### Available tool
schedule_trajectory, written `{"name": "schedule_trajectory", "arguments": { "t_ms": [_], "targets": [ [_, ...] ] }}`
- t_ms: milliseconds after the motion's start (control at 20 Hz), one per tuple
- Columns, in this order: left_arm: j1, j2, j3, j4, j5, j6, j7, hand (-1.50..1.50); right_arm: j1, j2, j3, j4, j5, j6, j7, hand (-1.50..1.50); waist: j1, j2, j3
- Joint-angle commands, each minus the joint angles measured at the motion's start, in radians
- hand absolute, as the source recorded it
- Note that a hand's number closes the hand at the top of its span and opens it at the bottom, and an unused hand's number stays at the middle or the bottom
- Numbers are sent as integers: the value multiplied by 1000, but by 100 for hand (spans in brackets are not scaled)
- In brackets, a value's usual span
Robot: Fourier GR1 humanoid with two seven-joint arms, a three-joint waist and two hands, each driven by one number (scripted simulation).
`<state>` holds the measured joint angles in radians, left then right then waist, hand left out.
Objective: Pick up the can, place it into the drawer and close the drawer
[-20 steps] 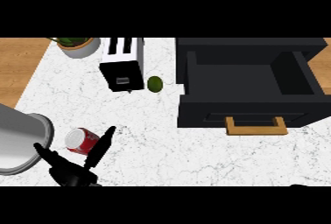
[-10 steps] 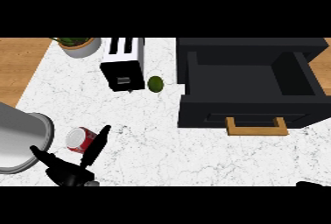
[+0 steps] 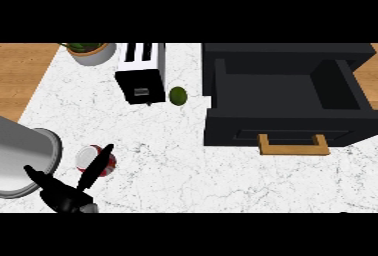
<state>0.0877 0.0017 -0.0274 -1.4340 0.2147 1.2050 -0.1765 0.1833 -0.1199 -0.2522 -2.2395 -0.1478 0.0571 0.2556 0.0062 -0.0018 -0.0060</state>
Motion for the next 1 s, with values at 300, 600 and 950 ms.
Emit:
{"name": "schedule_trajectory", "arguments": {
  "t_ms": [300,600,950],
  "targets": [
    [-120,-2,198,382,355,-423,-470,-150,-15,23,33,-4,36,0,-10,-150,-12,3,4],
    [-202,-2,239,586,415,-610,-636,150,-64,-40,-74,1,-42,11,52,-150,-13,3,5],
    [-371,59,220,744,350,-719,-615,150,-114,-23,-32,44,28,-4,34,-150,-15,5,5]
  ]
}}
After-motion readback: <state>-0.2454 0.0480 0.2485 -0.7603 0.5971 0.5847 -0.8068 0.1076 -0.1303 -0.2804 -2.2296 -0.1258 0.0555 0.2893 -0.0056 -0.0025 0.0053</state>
